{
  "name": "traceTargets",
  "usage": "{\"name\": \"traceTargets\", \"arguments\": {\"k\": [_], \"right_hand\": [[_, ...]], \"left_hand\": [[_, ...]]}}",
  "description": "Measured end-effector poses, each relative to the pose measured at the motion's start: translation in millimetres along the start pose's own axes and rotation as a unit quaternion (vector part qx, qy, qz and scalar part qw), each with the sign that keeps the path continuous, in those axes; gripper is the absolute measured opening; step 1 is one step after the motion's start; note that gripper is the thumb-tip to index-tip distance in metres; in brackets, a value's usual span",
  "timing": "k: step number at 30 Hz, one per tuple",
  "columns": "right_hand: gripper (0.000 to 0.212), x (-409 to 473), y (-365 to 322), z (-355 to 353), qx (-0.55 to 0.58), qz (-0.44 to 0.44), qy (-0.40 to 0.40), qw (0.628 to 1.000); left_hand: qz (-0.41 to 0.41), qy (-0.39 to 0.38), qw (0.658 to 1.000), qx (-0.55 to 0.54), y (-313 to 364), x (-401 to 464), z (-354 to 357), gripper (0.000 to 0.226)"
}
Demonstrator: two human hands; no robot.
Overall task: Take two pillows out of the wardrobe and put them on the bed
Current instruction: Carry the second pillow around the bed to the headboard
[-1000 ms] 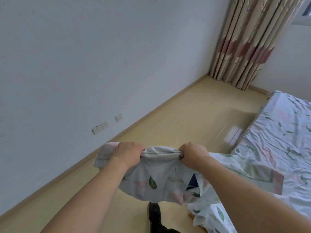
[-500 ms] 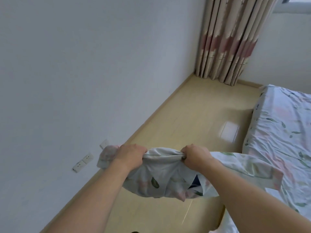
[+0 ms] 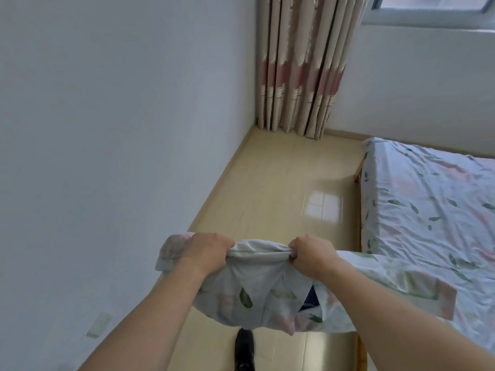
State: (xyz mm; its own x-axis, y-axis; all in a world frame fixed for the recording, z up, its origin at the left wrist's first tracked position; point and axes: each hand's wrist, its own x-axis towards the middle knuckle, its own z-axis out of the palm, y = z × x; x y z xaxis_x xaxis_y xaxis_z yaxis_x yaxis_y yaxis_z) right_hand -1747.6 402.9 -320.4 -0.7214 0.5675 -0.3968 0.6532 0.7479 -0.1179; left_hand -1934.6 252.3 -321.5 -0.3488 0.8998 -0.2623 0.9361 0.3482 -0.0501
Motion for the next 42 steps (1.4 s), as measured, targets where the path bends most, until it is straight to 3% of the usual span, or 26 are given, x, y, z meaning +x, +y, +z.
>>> {"name": "traceTargets", "arguments": {"k": [9,14,20,30,42], "right_hand": [[0.025,147.1,53.4,-88.3,0.038,0.067,0.050,0.996],[0.016,236.5,94.2,-115.5,0.033,0.085,0.037,0.995],[0.022,349.5,168.8,-157.2,0.061,0.110,0.036,0.991],[0.019,503.6,265.5,-263.1,0.067,0.136,0.064,0.986],[0.014,728.9,355.9,-344.6,0.075,0.186,0.048,0.979]], "left_hand": [[0.084,0.078,0.993,0.009,-49.5,198.7,-62.8,0.019],[0.111,0.056,0.992,0.022,-59.0,312.3,-74.4,0.024],[0.132,0.027,0.990,0.037,-52.3,464.7,-106.8,0.021],[0.150,0.064,0.986,0.028,-55.2,670.9,-187.3,0.023],[0.202,0.032,0.978,0.039,-88.3,948.2,-229.2,0.025]]}}
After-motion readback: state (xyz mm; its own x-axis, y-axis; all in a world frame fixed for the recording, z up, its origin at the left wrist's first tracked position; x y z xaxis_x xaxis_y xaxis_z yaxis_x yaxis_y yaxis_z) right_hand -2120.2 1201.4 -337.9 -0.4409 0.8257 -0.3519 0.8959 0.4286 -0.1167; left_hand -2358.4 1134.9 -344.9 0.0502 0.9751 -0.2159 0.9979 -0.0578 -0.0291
